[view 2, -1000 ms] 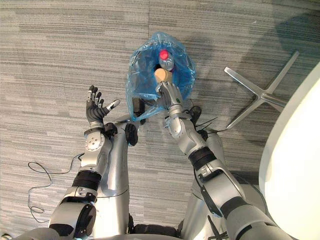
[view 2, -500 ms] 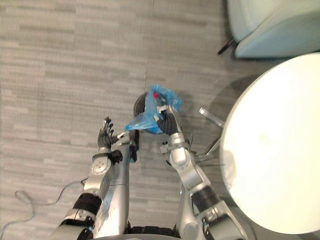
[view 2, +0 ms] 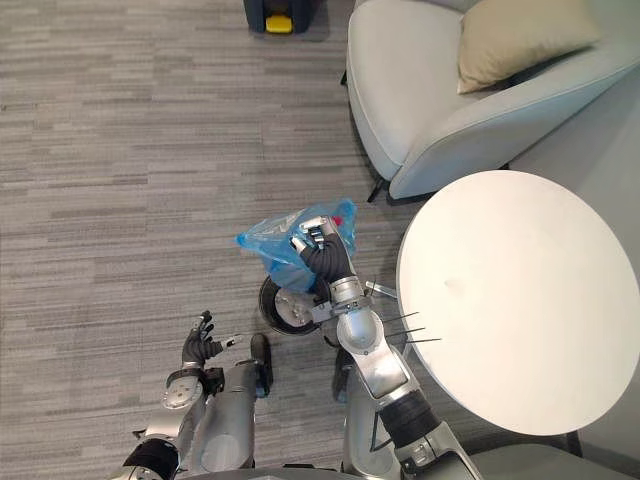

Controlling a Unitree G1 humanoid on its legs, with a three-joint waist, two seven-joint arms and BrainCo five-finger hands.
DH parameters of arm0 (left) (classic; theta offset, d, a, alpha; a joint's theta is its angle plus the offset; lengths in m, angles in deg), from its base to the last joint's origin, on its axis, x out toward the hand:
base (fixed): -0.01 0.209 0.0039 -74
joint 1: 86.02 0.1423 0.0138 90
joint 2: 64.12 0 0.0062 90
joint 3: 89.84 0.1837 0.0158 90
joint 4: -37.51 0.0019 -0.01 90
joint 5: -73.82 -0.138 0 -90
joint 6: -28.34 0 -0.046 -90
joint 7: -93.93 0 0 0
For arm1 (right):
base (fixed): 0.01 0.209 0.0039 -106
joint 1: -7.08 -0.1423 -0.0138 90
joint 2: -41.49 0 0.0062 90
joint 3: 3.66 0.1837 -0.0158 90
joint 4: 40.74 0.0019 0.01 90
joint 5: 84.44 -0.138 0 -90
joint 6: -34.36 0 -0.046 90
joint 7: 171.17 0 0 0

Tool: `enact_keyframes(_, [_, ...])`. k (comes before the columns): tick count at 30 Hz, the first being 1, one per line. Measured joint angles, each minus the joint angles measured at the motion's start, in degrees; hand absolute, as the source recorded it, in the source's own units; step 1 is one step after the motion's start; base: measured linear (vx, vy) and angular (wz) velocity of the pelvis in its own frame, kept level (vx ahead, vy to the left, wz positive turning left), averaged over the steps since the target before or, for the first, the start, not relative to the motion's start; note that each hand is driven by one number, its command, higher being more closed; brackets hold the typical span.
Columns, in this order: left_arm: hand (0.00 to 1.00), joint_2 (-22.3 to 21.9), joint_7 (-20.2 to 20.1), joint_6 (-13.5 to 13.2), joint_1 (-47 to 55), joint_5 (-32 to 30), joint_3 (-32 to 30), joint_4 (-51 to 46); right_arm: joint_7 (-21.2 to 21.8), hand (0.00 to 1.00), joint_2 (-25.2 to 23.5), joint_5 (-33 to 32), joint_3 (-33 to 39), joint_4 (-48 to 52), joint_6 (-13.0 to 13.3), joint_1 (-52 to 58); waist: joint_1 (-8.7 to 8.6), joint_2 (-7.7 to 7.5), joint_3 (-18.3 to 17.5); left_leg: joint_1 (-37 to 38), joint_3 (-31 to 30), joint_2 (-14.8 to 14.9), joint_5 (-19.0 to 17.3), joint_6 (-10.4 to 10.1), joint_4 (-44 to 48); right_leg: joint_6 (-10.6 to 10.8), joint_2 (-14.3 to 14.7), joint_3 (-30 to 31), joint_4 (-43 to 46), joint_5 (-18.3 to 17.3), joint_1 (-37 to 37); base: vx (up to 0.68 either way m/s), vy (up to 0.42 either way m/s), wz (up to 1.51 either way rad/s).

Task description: Gather rubbish on tea table into small bin, then transfer packed bag to large trash can.

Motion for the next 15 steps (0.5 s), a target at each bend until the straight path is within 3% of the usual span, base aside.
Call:
enact_keyframes(2, [0.00,-0.7,0.1,-0.1,2.6,-0.1,-0.2,-3.9,0.0,1.00,0.4,0.1,-1.1,1.8,1.4,-0.8,1.30,1.09,-0.5,-2.1,-1.5,-0.7,2.2,-0.5,-0.4,-0.1,2.6,1.2,-5.0,-5.4,3.7,-0.31,-0.197,0.43])
enact_keyframes(3, [0.00,-1.6,0.0,-0.2,4.1,-0.1,-0.1,-5.6,-0.1,1.00,0.8,0.1,-1.5,2.7,1.4,-1.3,1.27,2.59,-1.4,-3.6,-3.2,-1.1,4.6,-0.8,-2.5,-1.2,3.8,1.0,-9.7,-7.3,4.3,-0.27,-0.097,0.51])
enact_keyframes(4, [0.00,-3.0,0.0,-0.3,6.1,-0.1,0.4,-8.1,-0.2,1.00,2.2,0.1,-1.3,3.0,1.8,-2.0,1.81,3.94,-2.9,-4.7,-4.2,-1.2,8.6,-1.2,-7.0,-3.7,5.1,0.4,-15.2,-9.1,4.5,-0.34,-0.135,0.52])
enact_keyframes(5, [0.00,-4.1,-0.1,-0.5,7.4,0.0,1.4,-10.1,-0.5,1.00,3.9,0.1,-0.6,3.0,1.9,-2.8,2.66,5.61,-3.8,-5.4,-5.3,-1.2,11.8,-2.6,-11.5,-5.2,6.2,-0.6,-19.3,-10.4,4.6,-0.41,-0.160,0.40])
enact_keyframes(6, [0.00,-5.1,-0.2,-0.5,7.7,0.1,1.8,-10.7,-0.6,1.00,5.2,0.1,-0.2,2.8,1.9,-3.4,2.52,7.29,-3.6,-5.2,-6.4,-1.1,12.9,-3.1,-13.7,-5.8,7.1,-1.5,-19.5,-9.5,4.3,-0.43,-0.156,0.65])
enact_keyframes(7, [0.00,-5.9,-0.3,-0.5,8.3,0.4,3.3,-12.1,-1.3,1.00,7.3,0.0,1.1,2.2,1.6,-3.4,2.32,9.02,-3.6,-3.9,-7.7,-1.1,12.4,-4.4,-18.6,-6.8,7.6,-4.1,-20.3,-8.3,4.5,-0.36,-0.075,0.88])
enact_keyframes(8, [0.00,-5.8,-1.0,-0.5,8.9,0.6,4.9,-14.7,-1.4,1.00,9.0,0.0,2.4,1.8,1.0,-3.8,2.44,8.84,-3.5,-2.8,-7.7,-1.1,8.3,-9.7,-21.3,-8.6,6.6,-6.3,-21.4,-6.8,4.8,-0.36,-0.064,0.92])
enact_keyframes(9, [0.00,-5.7,-1.4,-0.5,9.3,0.6,5.4,-16.4,-1.4,1.00,9.5,0.0,3.1,1.7,1.0,-4.3,2.38,8.54,-3.5,-3.2,-6.8,-1.2,8.0,-9.7,-19.8,-9.1,6.1,-7.2,-22.1,-6.1,5.0,-0.36,-0.075,0.77])
enact_keyframes(11, [0.00,-5.1,-1.9,-0.7,10.4,0.5,6.5,-21.8,-1.4,1.00,9.6,-0.5,5.4,1.5,1.0,-6.4,1.80,7.44,-3.9,-3.0,-4.3,-2.1,5.7,-5.6,-7.3,-10.4,3.8,-9.5,-25.5,-3.1,5.6,-0.33,-0.098,0.64])
enact_keyframes(13, [0.00,-4.6,-2.5,-1.8,11.7,0.5,6.5,-26.2,-1.3,1.00,9.6,-0.6,5.2,1.5,1.1,-8.2,0.90,7.46,-4.3,0.2,-4.4,-1.8,1.4,-3.0,-0.2,-10.1,3.4,-10.0,-28.9,-0.3,6.6,-0.25,-0.048,0.33])
enact_keyframes(15, [0.00,-4.5,-2.5,-2.5,11.6,0.5,6.7,-28.9,-1.2,1.00,9.7,-0.9,5.3,1.4,1.2,-8.6,0.75,7.75,-5.6,5.4,-4.3,-0.4,-2.4,-3.0,0.5,-9.2,4.0,-10.2,-32.9,2.4,6.9,-0.19,-0.005,0.19])
